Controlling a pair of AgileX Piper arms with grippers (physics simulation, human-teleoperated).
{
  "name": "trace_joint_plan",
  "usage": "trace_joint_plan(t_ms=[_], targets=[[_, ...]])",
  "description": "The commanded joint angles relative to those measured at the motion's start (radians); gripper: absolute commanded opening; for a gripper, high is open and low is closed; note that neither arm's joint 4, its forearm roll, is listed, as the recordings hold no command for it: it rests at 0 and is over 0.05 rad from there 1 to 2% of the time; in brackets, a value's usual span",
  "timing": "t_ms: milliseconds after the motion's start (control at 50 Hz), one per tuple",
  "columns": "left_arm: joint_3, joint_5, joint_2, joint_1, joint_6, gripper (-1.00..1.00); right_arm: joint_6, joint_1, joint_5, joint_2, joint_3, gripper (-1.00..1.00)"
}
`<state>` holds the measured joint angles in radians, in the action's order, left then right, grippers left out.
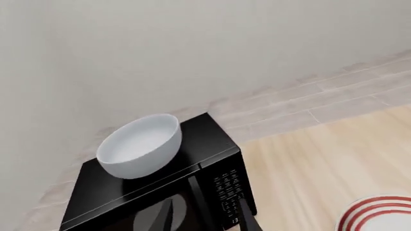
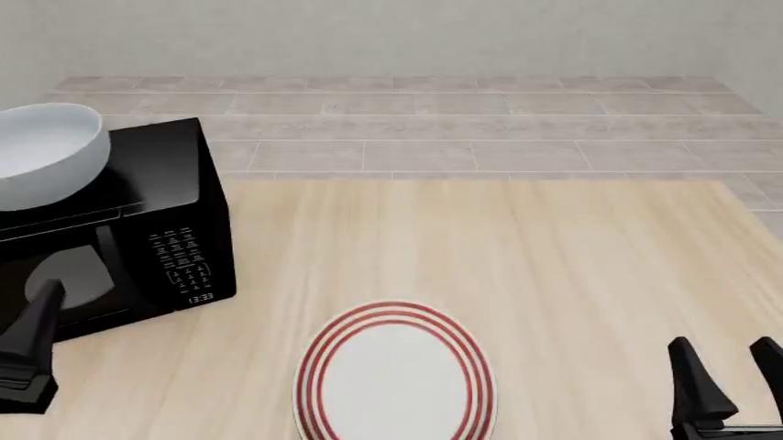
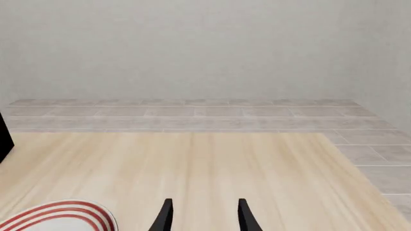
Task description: Pick up the white bowl and put it on the plate.
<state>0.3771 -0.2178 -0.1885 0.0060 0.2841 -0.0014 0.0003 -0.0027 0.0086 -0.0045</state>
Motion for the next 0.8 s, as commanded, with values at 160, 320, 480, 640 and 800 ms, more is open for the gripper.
trace_joint_plan(t_ms=[160, 320, 480, 640, 800], targets=[[0.146, -0.132, -0.088, 0.006, 0.174, 1.0, 0.001, 0.0, 0.001, -0.001, 0.0, 1.0], [0.306, -0.253, -0.143, 0.004, 0.231, 1.0, 0.001, 0.0, 0.001, -0.001, 0.0, 1.0], [0.441, -0.343, -0.221, 0.002, 0.27, 1.0, 0.001, 0.0, 0.001, -0.001, 0.0, 1.0], [0.513, -0.414, -0.262, -0.014, 0.3, 1.0, 0.001, 0.0, 0.001, -0.001, 0.0, 1.0], [0.556, -0.447, -0.322, -0.011, 0.334, 1.0, 0.001, 0.0, 0.001, -0.001, 0.0, 1.0]])
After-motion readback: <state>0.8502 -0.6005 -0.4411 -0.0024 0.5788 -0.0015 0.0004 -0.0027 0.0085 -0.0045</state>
